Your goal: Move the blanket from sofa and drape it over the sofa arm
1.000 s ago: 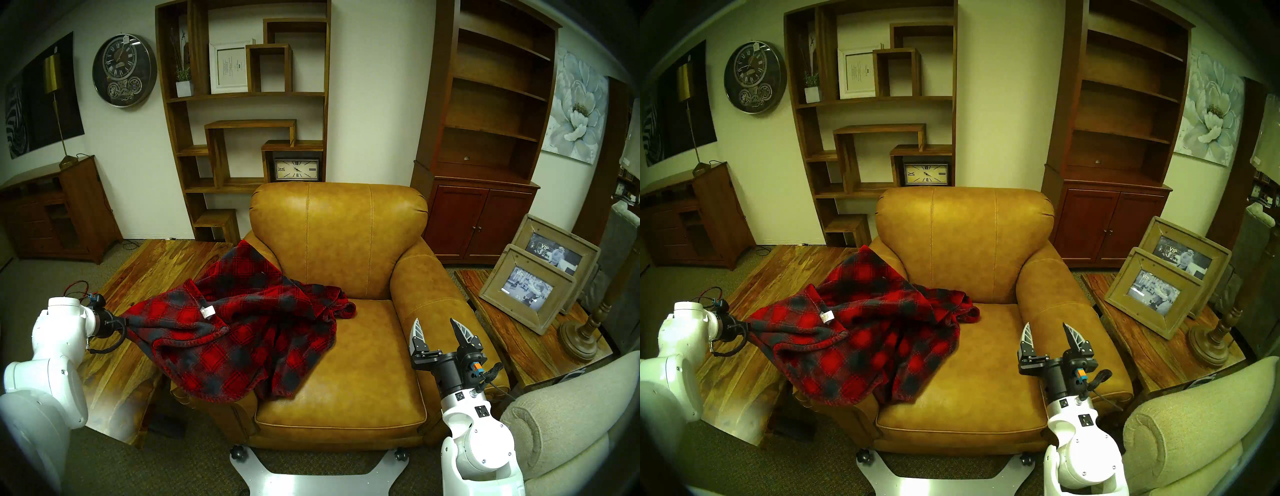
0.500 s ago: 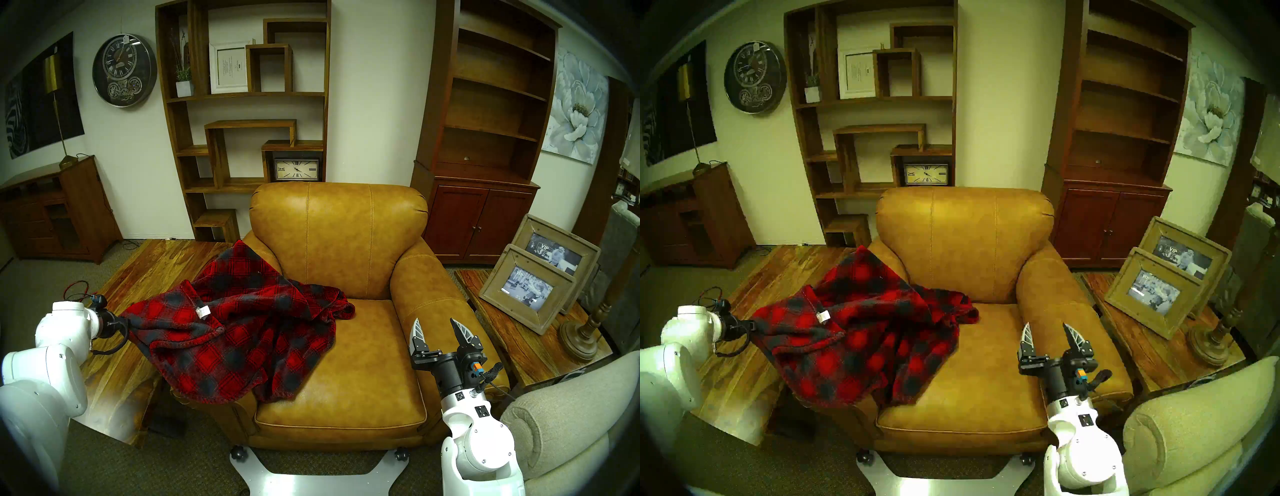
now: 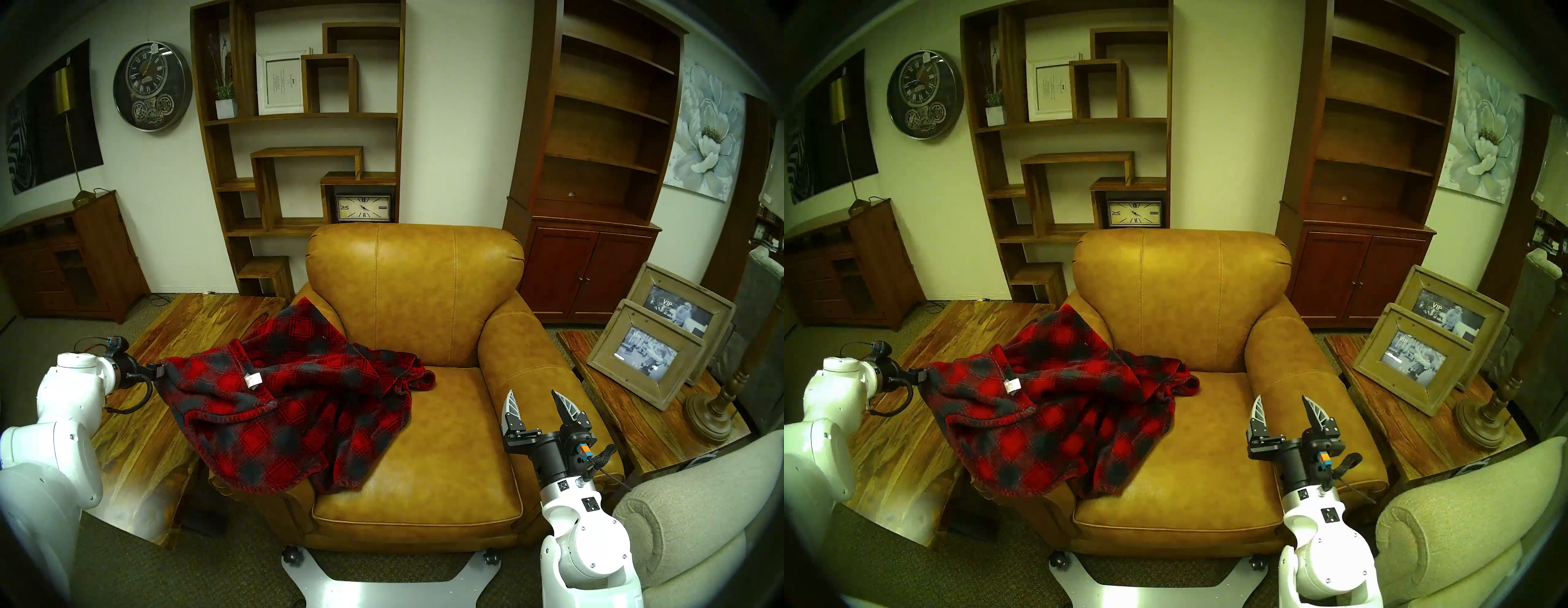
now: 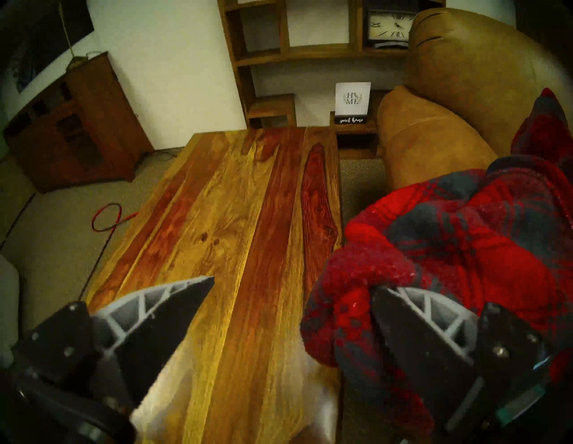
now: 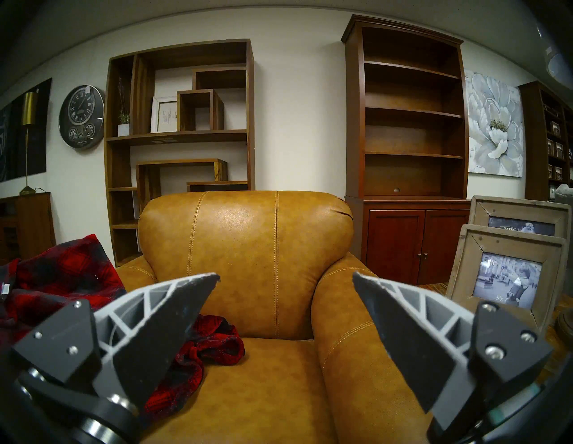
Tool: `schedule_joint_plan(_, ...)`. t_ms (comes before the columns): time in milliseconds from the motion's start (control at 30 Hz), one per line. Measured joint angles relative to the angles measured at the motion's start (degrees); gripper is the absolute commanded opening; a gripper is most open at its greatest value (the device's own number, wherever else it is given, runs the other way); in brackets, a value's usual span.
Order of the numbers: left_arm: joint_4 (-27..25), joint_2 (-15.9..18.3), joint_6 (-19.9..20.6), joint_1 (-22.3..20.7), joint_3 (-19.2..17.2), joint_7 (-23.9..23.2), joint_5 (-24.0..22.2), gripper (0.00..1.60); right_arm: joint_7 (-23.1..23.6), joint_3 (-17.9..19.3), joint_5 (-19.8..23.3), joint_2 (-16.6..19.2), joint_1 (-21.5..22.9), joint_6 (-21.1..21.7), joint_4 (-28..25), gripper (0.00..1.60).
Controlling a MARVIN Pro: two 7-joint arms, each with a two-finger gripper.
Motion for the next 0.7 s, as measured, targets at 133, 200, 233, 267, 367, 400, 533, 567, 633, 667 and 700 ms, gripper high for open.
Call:
schedule_joint_plan(133, -2.2, 0.6, 0.3, 1.6, 1.8, -1.3, 2.0, 1.60, 0.0, 0.0, 0.0, 0.0, 0.0, 0.0, 0.0, 1.60)
schedule_joint_plan(200, -3.0, 1.0, 1.2, 2.9, 2.5, -2.6, 2.8, 1.60, 0.0, 0.0, 0.0, 0.0, 0.0, 0.0, 0.0, 1.60)
schedule_joint_plan(233, -3.1, 1.1, 1.6, 3.3, 2.5, -3.2, 2.8, 1.60, 0.0, 0.0, 0.0, 0.0, 0.0, 0.0, 0.0, 1.60)
schedule_joint_plan(267, -3.3, 1.2, 2.2, 4.1, 2.3, -4.6, 2.6, 1.60, 0.0, 0.0, 0.0, 0.0, 0.0, 0.0, 0.0, 1.60)
schedule_joint_plan(367, -3.5, 1.4, 3.0, 5.5, 0.4, -8.1, 0.1, 1.60, 0.0, 0.0, 0.0, 0.0, 0.0, 0.0, 0.0, 1.60)
schedule_joint_plan(400, -3.7, 1.5, 3.3, 6.0, -0.6, -9.5, -1.3, 1.60, 0.0, 0.0, 0.0, 0.0, 0.0, 0.0, 0.0, 1.60)
schedule_joint_plan(533, -4.9, 2.1, 3.9, 7.5, -2.7, -14.0, -4.3, 1.60, 0.0, 0.0, 0.0, 0.0, 0.0, 0.0, 0.0, 1.60)
schedule_joint_plan(567, -5.2, 2.3, 4.0, 7.7, -3.0, -14.8, -4.7, 1.60, 0.0, 0.0, 0.0, 0.0, 0.0, 0.0, 0.0, 1.60)
schedule_joint_plan(633, -6.4, 2.7, 4.2, 8.6, -3.8, -17.5, -5.9, 1.60, 0.0, 0.0, 0.0, 0.0, 0.0, 0.0, 0.1, 1.60)
schedule_joint_plan(667, -6.8, 2.8, 4.2, 8.9, -4.1, -18.3, -6.3, 1.60, 0.0, 0.0, 0.0, 0.0, 0.0, 0.0, 0.1, 1.60)
schedule_joint_plan(700, -7.3, 3.0, 4.2, 9.2, -4.5, -19.4, -6.9, 1.60, 0.0, 0.0, 0.0, 0.0, 0.0, 0.0, 0.1, 1.60)
